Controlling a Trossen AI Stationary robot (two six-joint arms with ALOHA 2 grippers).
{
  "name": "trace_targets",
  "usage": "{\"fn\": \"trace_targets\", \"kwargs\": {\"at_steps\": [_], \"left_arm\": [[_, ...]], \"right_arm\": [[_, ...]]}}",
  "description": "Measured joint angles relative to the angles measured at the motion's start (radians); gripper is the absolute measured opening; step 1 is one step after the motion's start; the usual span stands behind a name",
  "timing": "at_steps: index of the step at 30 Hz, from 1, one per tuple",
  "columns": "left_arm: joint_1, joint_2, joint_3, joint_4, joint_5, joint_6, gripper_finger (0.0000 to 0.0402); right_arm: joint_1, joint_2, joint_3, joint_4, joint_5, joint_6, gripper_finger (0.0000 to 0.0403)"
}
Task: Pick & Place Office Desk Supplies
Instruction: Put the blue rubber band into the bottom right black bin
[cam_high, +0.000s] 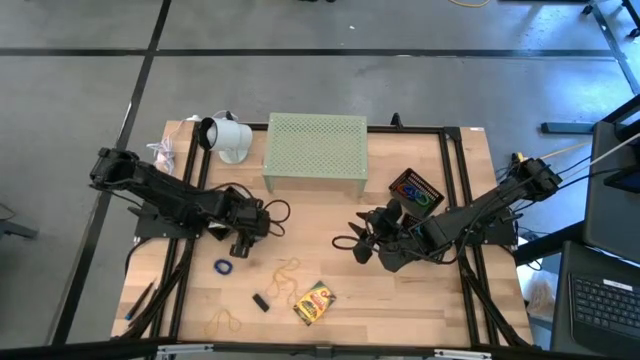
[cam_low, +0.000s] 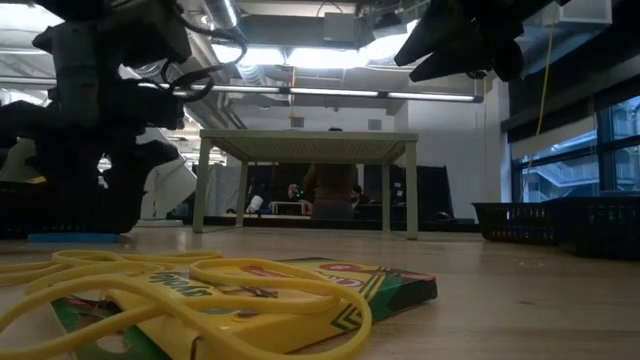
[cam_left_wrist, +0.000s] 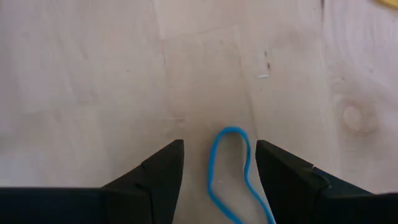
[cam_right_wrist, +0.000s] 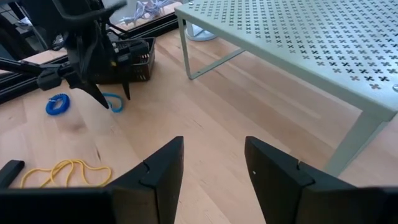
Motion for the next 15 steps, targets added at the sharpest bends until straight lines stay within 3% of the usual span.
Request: {"fn": "trace_targets", "kwargs": {"at_steps": [9,15], "left_arm": [[0.007,0.090,0.005,0.005,0.005,0.002,0.0191],[0.008,0.093,0.003,0.008,0.012,0.001,0.0124]], "right_arm": [[0.000,0.000,0.000,0.001,0.000,-0.008,0.0173],[0.000,0.000,0.000,0.002,0.000,-0.008,0.0173]]}}
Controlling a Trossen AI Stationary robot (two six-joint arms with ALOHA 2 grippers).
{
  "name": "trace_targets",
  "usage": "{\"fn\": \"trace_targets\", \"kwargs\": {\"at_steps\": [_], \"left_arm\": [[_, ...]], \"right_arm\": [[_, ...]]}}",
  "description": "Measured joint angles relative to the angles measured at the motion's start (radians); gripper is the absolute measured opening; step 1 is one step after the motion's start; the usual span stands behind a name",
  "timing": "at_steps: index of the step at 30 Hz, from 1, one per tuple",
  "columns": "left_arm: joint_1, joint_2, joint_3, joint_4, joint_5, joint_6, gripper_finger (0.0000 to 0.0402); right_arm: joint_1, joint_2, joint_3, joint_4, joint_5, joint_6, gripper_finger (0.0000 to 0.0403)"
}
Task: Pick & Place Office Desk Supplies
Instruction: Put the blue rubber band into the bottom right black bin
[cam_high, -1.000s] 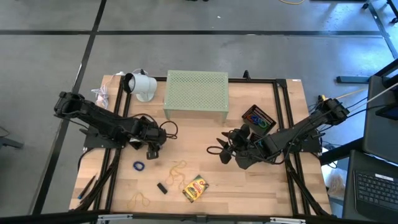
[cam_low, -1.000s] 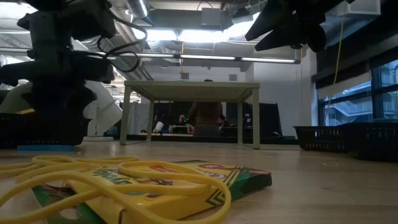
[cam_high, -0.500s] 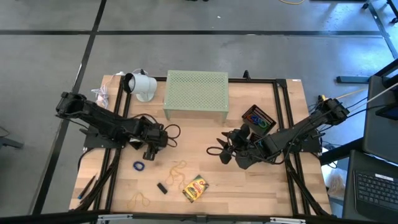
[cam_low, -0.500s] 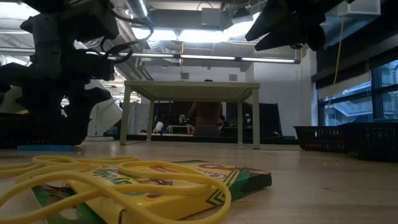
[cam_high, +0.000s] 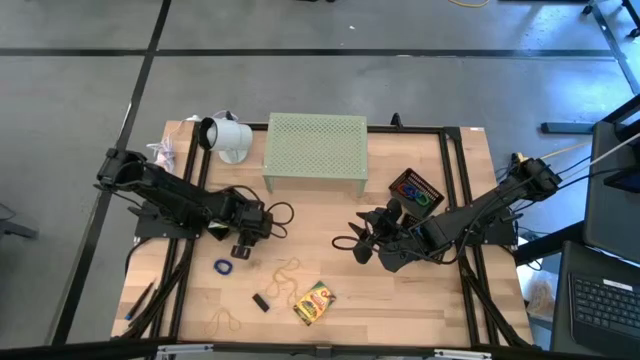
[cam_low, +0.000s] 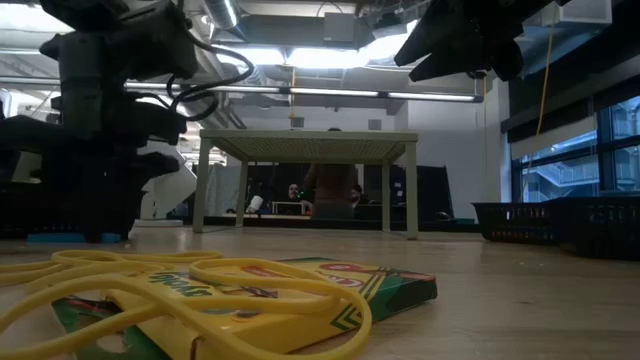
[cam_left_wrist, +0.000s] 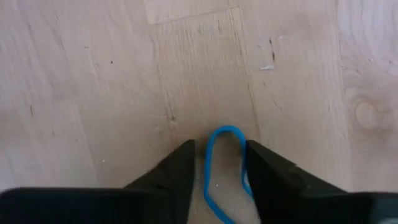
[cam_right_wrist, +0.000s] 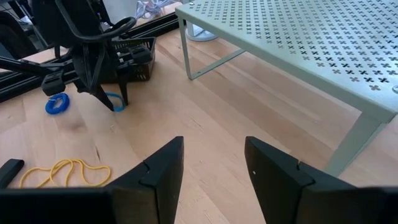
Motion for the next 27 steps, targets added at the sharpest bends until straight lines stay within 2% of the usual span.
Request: {"fn": "trace_targets", "kwargs": {"at_steps": [7,13,19,24,27], "left_arm": [[0.000,0.002,-0.001,0.015,-0.004,-0.013,0.0011],[-0.020,-0.002,0.029,0.020,-0.074,-0.124,0.0004],[-0.077,-0.018,0.141,0.110,-0.225,-0.162,0.0003],[-0.121,-0.021,0.228,0.327,-0.340,-0.079,0.0003],[-0.146,-0.020,0.255,0.519,-0.376,-0.003,0.0003]], "right_arm": [[0.000,0.000,0.000,0.000,0.000,0.000,0.0173],[0.000,0.000,0.000,0.018,0.000,0.000,0.0173],[0.000,0.000,0.000,0.026,0.000,0.000,0.0173],[0.000,0.000,0.000,0.044,0.000,-0.017,0.0173],[0.000,0.000,0.000,0.097,0.000,-0.076,0.0173]]}}
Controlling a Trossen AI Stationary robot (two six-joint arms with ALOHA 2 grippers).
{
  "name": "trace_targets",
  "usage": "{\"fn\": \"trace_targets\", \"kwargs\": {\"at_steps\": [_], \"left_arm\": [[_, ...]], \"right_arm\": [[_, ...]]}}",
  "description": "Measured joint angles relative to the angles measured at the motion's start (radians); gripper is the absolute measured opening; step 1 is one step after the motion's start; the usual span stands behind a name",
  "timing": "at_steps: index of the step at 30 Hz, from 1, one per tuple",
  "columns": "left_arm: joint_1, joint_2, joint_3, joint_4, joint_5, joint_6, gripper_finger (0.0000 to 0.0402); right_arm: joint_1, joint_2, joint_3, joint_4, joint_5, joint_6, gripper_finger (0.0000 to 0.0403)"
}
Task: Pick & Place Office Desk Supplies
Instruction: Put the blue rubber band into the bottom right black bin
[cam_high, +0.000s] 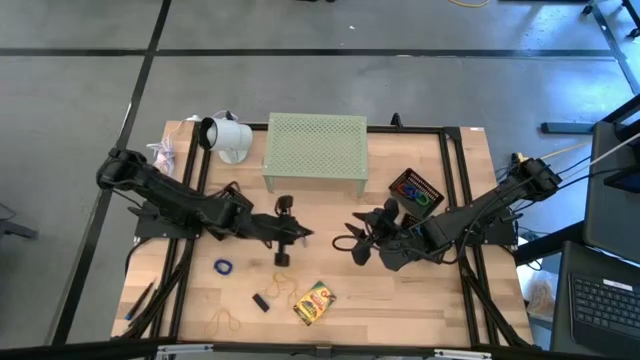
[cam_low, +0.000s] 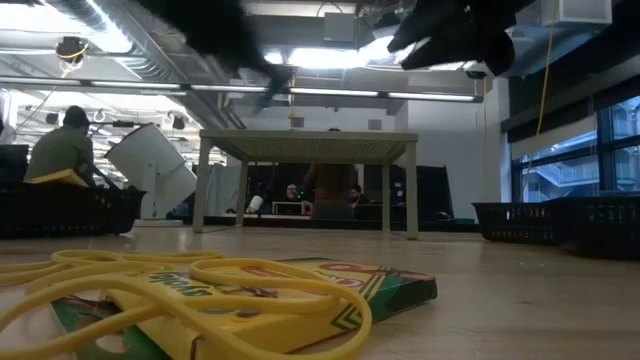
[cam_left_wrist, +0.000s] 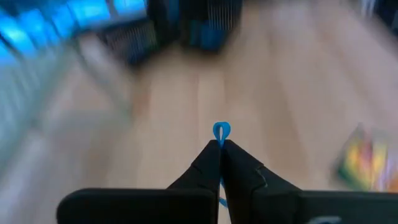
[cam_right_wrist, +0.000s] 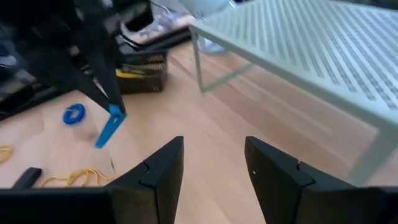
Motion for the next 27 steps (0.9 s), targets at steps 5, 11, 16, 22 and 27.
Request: {"fn": "trace_targets", "kwargs": {"at_steps": [5,11,16,22,27], "left_arm": [[-0.043,-0.001,0.000,0.336,-0.034,0.167,0.0003],[-0.090,-0.001,0.001,0.533,-0.023,0.324,0.0003],[-0.122,-0.001,0.001,0.535,0.000,0.359,0.0003],[-0.154,-0.001,0.001,0.537,0.001,0.378,0.0003],[-0.161,-0.001,0.001,0.537,0.003,0.378,0.0003]], "right_arm": [[0.000,0.021,0.000,0.147,-0.016,-0.158,0.0173],[0.000,0.080,0.000,0.410,-0.170,-0.441,0.0173],[0.000,0.123,0.000,0.633,-0.379,-0.664,0.0173],[-0.006,0.174,0.000,0.850,-0.535,-0.761,0.0173],[-0.019,0.179,0.000,0.879,-0.535,-0.739,0.0173]]}}
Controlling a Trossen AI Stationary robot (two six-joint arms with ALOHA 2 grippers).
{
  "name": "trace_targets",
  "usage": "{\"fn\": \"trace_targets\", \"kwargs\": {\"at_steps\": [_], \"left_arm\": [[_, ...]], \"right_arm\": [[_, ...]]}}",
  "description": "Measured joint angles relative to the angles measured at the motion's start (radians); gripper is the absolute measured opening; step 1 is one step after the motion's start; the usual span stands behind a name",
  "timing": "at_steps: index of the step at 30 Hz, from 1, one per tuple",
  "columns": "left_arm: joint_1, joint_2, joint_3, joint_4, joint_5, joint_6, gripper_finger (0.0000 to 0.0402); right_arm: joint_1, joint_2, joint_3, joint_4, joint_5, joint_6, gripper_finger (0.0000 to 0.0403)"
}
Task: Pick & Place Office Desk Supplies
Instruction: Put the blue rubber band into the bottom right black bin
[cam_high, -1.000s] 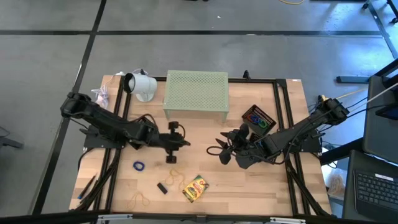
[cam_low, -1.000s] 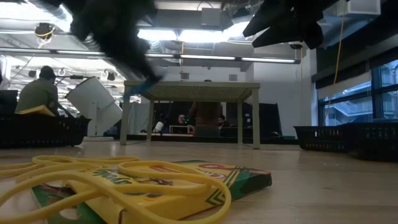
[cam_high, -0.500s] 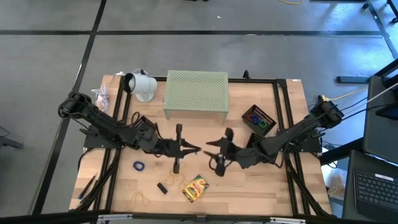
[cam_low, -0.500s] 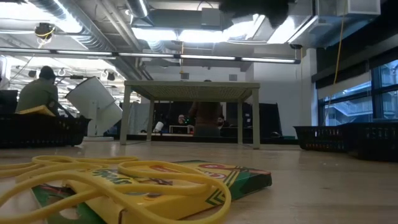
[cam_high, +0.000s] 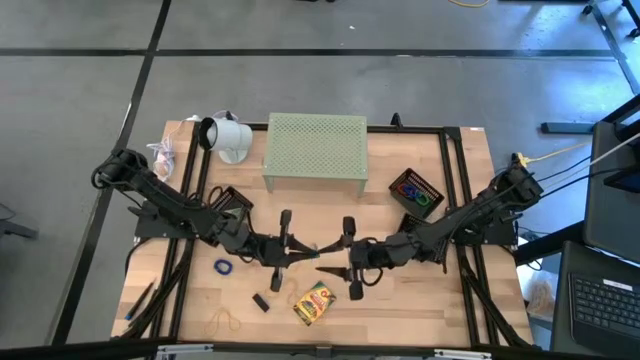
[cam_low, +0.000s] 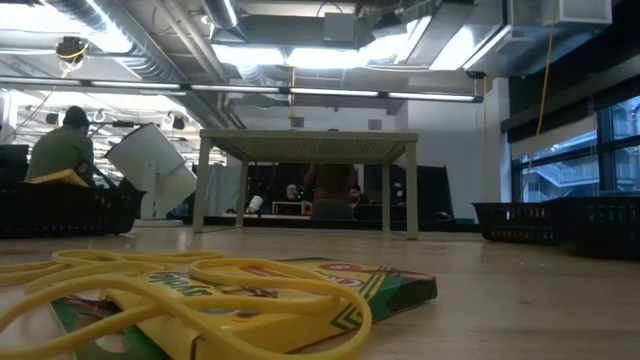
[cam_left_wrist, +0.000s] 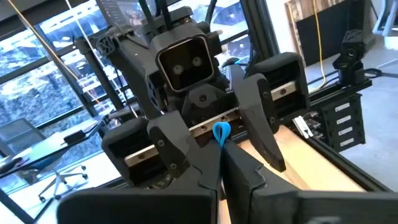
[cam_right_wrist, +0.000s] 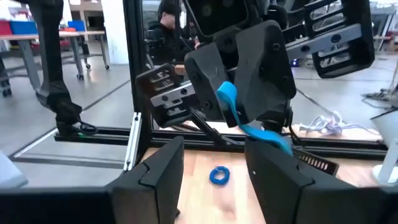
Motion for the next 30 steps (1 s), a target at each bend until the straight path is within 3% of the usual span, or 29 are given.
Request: {"fn": "trace_targets", "kwargs": {"at_steps": [5,15,30], "left_arm": [[0.000,0.000,0.000,0.012,0.045,0.000,0.0003],[0.001,0.000,0.000,0.027,0.074,0.012,0.0003],[0.031,0.013,0.000,0.073,0.118,0.032,0.0003]], "right_arm": [[-0.006,0.000,0.000,0.000,0.000,0.030,0.0184],[-0.006,0.000,0.000,0.000,0.000,0.030,0.0250],[-0.029,0.014,0.000,0.029,0.003,0.026,0.0256]]}}
